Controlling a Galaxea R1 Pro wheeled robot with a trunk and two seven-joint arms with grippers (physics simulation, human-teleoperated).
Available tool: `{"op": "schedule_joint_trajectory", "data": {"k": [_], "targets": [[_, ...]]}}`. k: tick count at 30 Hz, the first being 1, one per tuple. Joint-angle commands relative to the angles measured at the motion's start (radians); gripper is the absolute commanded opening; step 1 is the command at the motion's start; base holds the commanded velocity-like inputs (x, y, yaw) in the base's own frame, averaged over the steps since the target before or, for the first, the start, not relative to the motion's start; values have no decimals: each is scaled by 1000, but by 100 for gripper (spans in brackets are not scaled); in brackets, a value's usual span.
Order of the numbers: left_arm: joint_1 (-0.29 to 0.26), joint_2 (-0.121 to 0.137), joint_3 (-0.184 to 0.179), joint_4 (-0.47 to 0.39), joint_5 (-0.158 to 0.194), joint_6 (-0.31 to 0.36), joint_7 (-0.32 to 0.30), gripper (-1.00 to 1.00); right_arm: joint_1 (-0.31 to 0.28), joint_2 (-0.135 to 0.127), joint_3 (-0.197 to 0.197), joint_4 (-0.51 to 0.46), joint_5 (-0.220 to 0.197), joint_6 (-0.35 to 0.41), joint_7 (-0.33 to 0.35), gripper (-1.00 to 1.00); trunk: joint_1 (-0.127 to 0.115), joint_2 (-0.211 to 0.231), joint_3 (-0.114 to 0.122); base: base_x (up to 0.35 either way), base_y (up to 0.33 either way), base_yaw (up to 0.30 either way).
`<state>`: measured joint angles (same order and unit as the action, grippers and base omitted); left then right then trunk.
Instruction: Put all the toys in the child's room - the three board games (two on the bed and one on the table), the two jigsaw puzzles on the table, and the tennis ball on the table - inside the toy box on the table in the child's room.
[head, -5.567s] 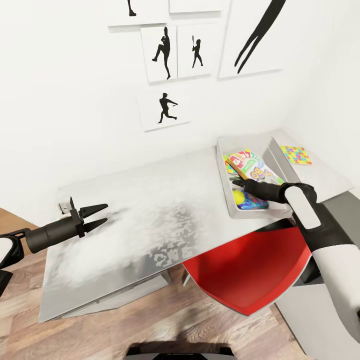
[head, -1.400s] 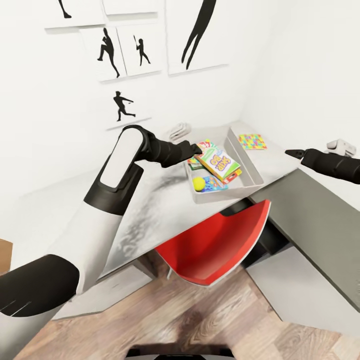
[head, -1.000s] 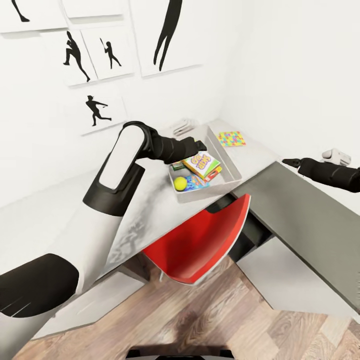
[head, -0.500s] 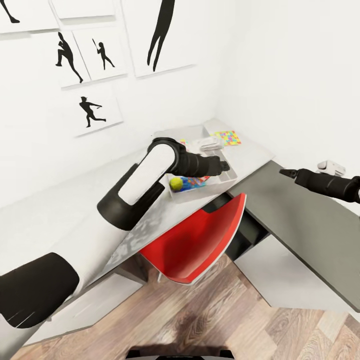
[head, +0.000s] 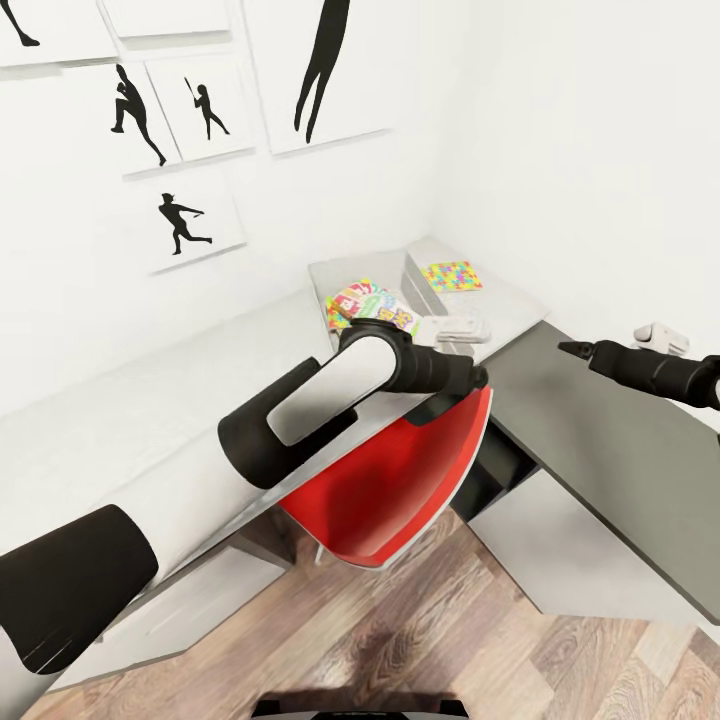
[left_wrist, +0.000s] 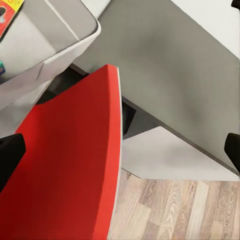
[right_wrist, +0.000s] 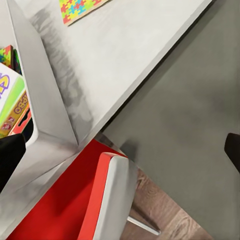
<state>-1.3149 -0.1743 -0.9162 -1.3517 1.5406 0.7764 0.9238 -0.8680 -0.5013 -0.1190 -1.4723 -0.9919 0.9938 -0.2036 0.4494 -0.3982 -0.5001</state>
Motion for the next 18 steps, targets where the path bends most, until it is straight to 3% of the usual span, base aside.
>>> {"op": "schedule_joint_trajectory", "data": {"k": [1,5,8,9,13,14,16,17,18], "targets": [[-1,0,-1,-1,9,0,10,100,-1,0,0,-1,-11,3,-10,100,1,-2,-2,0,0,-1],[-1,0,16,0,10,-4,10,100,-1,0,-1,-1,-11,3,-10,100,1,-2,-2,0,0,0],[-1,0,90,0,11,-6,11,100,0,-1,-3,-1,-10,4,-10,100,1,-2,-2,0,0,0],[-1,0,90,0,11,-6,11,100,0,-1,-3,-1,-10,4,-10,100,1,-2,-2,0,0,0],[-1,0,242,9,12,-5,11,100,0,-2,-4,-1,-8,4,-11,100,1,-2,-2,0,0,0],[-1,0,242,9,12,-5,11,100,0,-2,-4,-1,-8,4,-11,100,1,-2,-2,0,0,0],[-1,0,313,42,12,-4,11,100,0,-3,-5,-1,-8,5,-11,100,1,-2,-2,0,0,0],[-1,0,313,42,12,-4,11,100,0,-3,-5,-1,-8,5,-11,100,1,-2,-2,0,0,0],[-1,0,347,73,12,-5,10,100,0,-4,-5,-1,-8,5,-11,100,1,-2,-2,0,0,0]]}}
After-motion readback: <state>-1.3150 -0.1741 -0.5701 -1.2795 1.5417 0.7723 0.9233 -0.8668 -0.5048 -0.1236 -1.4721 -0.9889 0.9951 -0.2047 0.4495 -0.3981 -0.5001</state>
